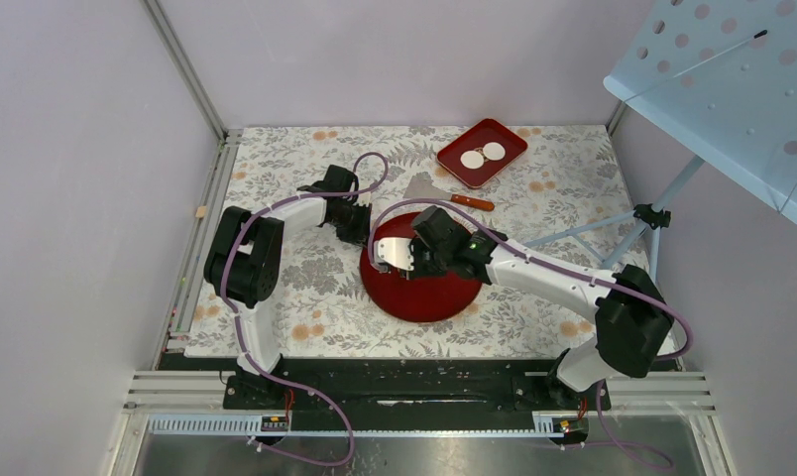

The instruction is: Roll out the dumpling wrappers from the dough

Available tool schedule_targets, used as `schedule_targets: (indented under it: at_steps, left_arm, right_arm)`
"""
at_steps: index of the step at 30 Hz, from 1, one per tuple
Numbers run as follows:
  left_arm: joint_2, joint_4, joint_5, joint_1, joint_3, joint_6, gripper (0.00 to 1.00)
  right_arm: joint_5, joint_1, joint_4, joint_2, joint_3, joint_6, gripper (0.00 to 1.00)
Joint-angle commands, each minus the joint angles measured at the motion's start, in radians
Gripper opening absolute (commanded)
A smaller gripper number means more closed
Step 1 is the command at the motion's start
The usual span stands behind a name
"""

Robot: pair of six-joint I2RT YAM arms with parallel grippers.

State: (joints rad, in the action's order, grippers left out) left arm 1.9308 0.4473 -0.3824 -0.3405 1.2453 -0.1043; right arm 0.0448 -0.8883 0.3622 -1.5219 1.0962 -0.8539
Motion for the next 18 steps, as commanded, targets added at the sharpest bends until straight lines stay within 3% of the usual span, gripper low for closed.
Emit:
schedule_targets:
  at_steps: [1,10,18]
  left_arm:
    - [0.02,0.023,0.011,0.0,0.006,0.003,0.0]
    - [0.019,0.023,0.008,0.001,0.007,0.004,0.0]
    - [0.019,0.023,-0.002,0.008,0.005,0.005,0.0]
  right_arm:
    - [0.001,0.009,-0.059,-0.004,0.042,-0.062,0.0]
    - [0.03,0.036,-0.062,-0.055,-0.035,-0.152,0.0]
    - [0.166,0.04,0.034,0.023,-0.189,-0.14,0.0]
